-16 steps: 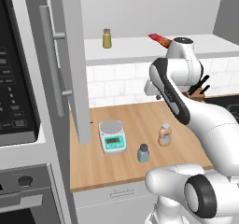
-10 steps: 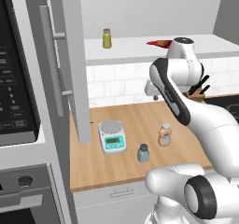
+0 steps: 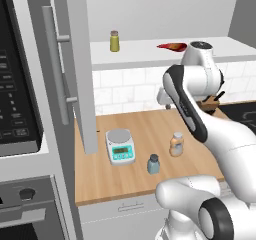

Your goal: Put the shaker and condiment bottle from the counter next to their counterparts in the cabinet.

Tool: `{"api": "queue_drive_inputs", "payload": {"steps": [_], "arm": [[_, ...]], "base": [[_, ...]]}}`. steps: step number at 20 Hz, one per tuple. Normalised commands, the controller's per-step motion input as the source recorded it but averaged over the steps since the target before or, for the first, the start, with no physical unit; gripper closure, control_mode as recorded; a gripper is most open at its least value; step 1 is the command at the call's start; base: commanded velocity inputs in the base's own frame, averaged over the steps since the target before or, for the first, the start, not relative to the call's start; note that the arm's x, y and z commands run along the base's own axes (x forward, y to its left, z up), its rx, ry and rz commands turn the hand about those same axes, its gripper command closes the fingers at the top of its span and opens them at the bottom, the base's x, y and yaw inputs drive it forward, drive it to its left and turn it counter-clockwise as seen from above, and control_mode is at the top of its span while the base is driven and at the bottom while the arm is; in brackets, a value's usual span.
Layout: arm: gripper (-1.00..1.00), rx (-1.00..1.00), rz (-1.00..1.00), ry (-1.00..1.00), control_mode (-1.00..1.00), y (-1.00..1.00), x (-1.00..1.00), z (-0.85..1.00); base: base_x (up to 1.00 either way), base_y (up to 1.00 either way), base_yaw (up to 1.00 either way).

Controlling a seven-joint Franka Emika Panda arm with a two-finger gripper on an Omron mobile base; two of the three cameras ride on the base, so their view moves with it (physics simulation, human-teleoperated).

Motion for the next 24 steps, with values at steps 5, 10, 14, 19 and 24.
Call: {"api": "queue_drive_inputs", "payload": {"steps": [5,10,14,19,24], "arm": [[-1.00,0.00,-0.14,-0.01,-1.00,0.00,-0.16,-0.06],[-1.00,0.00,-0.20,0.00,-1.00,0.00,-0.10,-0.14],[-1.00,0.01,-0.21,0.00,-1.00,0.00,-0.01,-0.07],[-1.00,0.02,-0.24,0.00,-1.00,0.00,0.00,-0.09],[-1.00,0.02,-0.28,0.00,-1.00,-0.01,0.00,-0.14]], "base": [[0.00,0.00,0.00],[0.00,0.00,0.00],[0.00,0.00,0.00],[0.00,0.00,0.00],[0.00,0.00,0.00]]}}
